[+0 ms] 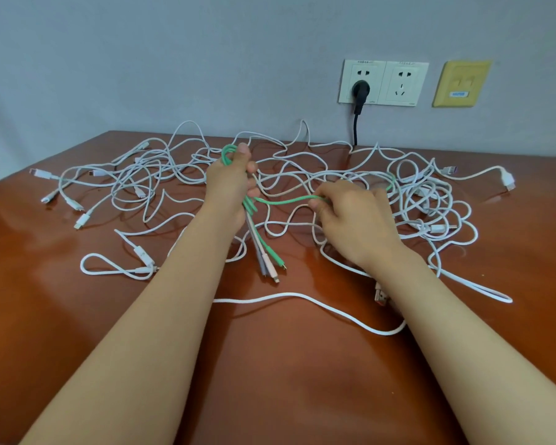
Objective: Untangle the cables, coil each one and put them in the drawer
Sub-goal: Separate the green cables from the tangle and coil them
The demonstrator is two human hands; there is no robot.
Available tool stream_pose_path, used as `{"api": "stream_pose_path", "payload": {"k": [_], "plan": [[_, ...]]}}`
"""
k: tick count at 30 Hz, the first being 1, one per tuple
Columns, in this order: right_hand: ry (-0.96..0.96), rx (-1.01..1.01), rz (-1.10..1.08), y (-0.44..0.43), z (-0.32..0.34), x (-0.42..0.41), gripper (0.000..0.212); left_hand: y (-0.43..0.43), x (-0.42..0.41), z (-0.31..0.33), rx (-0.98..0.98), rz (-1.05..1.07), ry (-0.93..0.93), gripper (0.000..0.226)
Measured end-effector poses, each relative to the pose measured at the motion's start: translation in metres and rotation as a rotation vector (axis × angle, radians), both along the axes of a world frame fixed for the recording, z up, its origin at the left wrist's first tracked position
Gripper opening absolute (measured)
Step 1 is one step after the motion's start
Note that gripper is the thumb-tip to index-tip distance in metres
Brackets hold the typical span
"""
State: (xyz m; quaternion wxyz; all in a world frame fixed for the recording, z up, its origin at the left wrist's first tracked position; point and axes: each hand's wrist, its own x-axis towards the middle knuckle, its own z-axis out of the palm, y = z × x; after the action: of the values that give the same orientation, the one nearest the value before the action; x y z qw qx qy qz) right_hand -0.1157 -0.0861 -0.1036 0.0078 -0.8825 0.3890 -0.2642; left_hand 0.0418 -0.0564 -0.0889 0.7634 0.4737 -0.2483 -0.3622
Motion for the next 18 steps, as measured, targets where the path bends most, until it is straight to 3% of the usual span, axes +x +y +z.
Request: {"api": "stream_pose_path", "payload": {"k": [5,9,14,18], "plan": [[0.08,-0.078,0.183,0.003,0.007,-0.005,0.023,-0.002,0.002,-0.002,0.189,0.114,-0.306,0.027],[0.119,-0.124,0.28,0.005,0.007,-0.003,0.024,-0.003,-0.003,-0.004,0.222,0.071,-0.403,0.027],[-0.136,0.034,0.436,-0.001,0.001,0.0,0.021,-0.004,-0.01,-0.007,0.247,-0.006,-0.5,0.029],[-0.397,0.309,0.434,0.005,0.004,0.006,0.021,-0.004,-0.019,-0.008,0.242,-0.07,-0.486,0.039]]}}
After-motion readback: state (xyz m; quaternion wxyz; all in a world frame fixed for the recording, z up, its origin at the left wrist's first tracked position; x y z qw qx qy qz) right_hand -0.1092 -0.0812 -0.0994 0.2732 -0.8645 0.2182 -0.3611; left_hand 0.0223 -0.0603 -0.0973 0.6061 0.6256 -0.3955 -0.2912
